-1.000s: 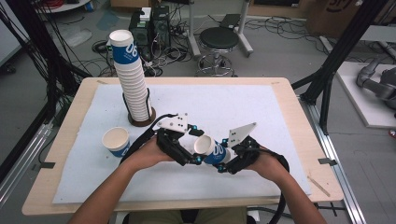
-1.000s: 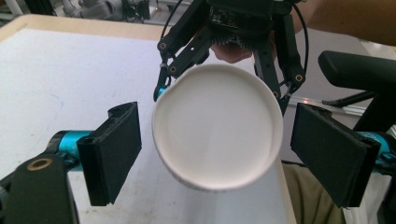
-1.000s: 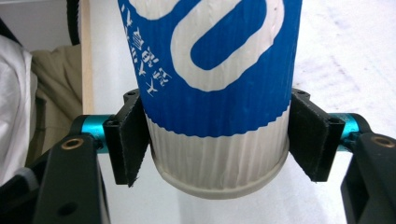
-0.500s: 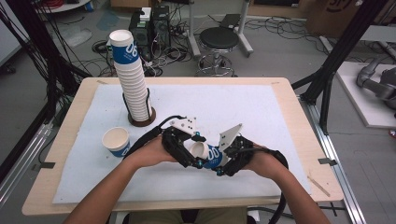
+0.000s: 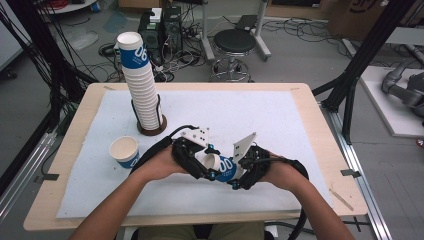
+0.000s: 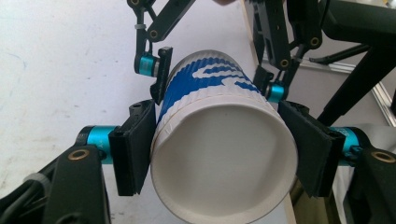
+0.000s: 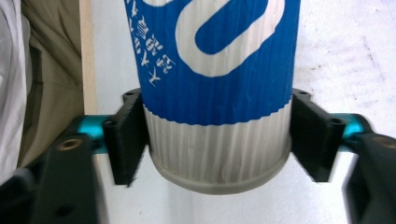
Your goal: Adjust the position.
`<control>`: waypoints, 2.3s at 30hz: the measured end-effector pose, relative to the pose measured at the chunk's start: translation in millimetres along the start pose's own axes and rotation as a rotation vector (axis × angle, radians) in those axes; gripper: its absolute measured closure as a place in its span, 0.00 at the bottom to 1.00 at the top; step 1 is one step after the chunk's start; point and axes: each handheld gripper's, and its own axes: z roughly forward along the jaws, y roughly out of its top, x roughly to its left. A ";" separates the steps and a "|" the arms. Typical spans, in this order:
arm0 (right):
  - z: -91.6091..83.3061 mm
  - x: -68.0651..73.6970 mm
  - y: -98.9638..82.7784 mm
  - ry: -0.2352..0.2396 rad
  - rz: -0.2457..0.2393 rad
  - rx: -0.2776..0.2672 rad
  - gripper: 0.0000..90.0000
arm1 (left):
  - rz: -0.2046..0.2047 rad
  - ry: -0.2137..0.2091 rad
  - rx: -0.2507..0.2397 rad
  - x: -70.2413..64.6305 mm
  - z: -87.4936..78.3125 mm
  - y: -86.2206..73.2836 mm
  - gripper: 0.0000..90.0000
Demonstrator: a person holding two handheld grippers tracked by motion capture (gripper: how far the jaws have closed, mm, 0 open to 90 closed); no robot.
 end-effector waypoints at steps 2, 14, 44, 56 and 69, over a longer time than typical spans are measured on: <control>-0.9 0.6 -2.7 -0.008 0.015 -0.040 0.23 | 0.003 0.000 -0.017 1.0 -2.4 -1.5 0.34; -20.5 -2.9 -23.8 0.013 0.148 -0.351 0.22 | -0.035 0.001 -0.144 4.2 -13.6 -20.7 0.34; -19.7 6.0 -66.6 -0.042 0.284 -0.707 0.22 | -0.027 0.020 -0.399 4.1 -29.0 -42.3 0.34; -10.3 9.5 -62.8 0.009 0.295 -0.722 0.22 | -0.010 -0.007 -0.414 4.1 -27.2 -43.0 0.34; 1.0 11.4 -55.5 0.054 0.289 -0.733 0.20 | 0.012 -0.053 -0.434 1.2 -22.1 -40.3 0.34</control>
